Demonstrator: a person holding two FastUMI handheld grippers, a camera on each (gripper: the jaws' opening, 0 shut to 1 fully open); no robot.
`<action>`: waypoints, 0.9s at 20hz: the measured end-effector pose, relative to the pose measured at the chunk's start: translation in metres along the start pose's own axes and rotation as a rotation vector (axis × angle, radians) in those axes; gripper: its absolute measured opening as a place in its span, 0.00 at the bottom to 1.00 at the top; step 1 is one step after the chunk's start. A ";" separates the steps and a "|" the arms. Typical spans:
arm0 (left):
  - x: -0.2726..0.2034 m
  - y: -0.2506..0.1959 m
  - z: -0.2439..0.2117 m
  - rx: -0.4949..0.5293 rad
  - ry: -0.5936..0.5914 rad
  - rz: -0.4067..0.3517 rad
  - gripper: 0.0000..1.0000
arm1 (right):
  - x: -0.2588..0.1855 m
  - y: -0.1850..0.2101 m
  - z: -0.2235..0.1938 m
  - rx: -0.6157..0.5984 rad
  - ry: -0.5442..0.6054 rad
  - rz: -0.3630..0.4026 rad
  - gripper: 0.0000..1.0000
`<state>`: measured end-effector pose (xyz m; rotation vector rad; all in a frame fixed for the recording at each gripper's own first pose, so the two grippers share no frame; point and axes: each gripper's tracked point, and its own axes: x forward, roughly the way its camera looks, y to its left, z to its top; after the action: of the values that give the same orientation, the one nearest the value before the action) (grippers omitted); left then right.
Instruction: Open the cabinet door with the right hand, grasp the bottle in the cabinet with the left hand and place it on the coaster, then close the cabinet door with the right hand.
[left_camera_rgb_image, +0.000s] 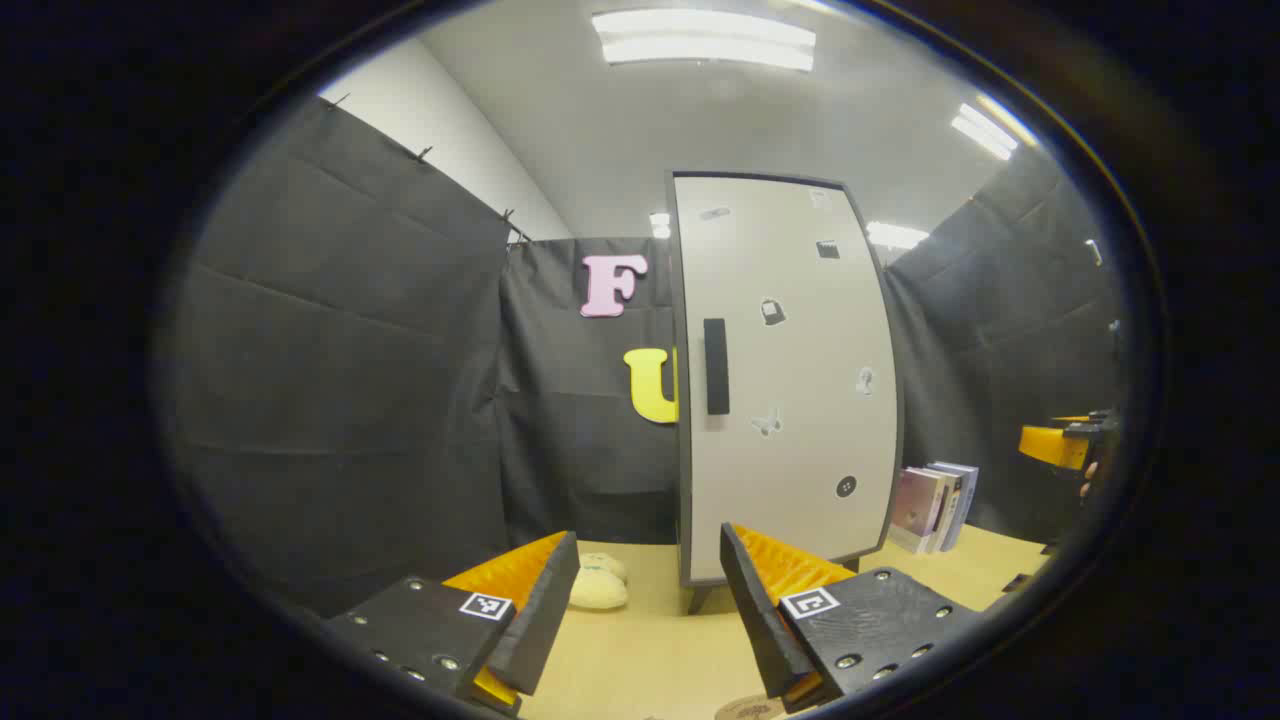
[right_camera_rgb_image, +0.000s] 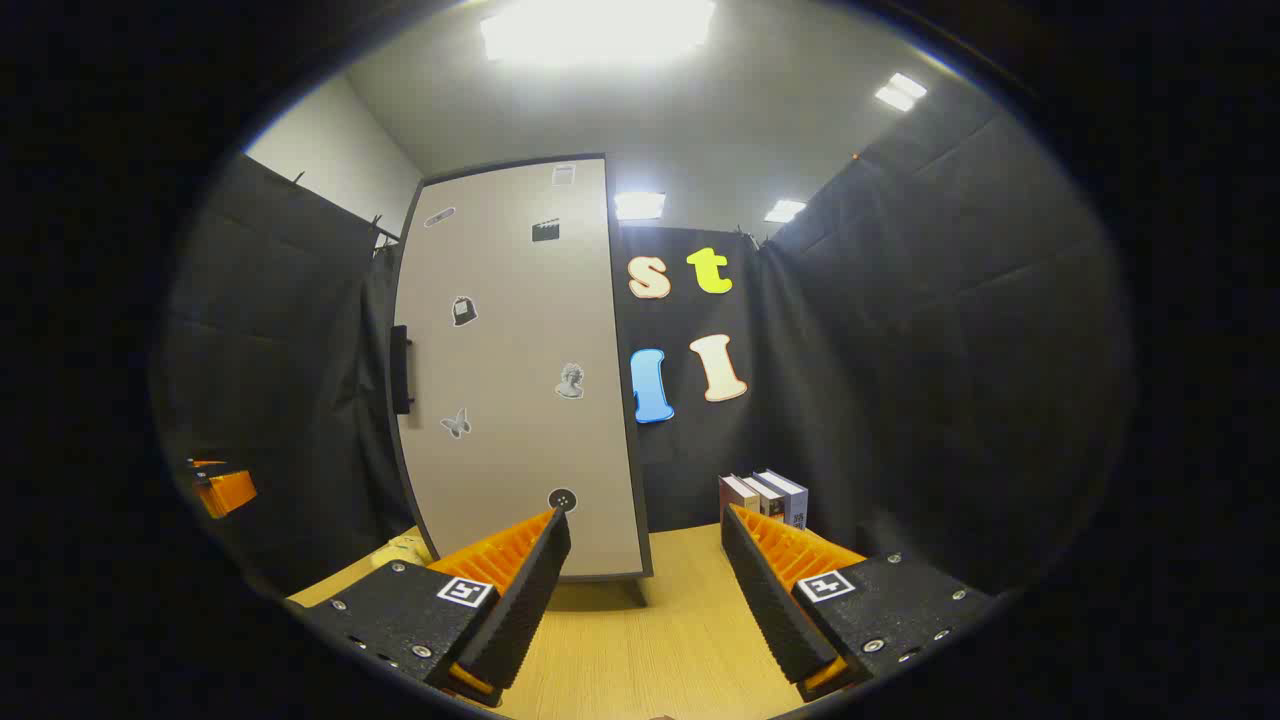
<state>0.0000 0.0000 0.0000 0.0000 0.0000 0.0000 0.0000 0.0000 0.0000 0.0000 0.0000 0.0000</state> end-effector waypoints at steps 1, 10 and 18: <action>-0.001 -0.001 0.002 0.005 -0.005 -0.002 0.82 | -0.001 0.001 0.001 -0.001 -0.001 0.002 0.94; -0.007 -0.004 0.005 0.021 -0.016 -0.005 0.81 | -0.003 0.002 -0.001 0.000 0.001 0.020 0.94; -0.009 -0.004 0.009 0.032 -0.021 0.000 0.82 | 0.002 0.002 -0.003 0.008 0.004 0.025 0.94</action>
<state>-0.0092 -0.0044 0.0090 0.0316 -0.0214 0.0000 0.0015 0.0016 -0.0026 0.0078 0.0040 0.0252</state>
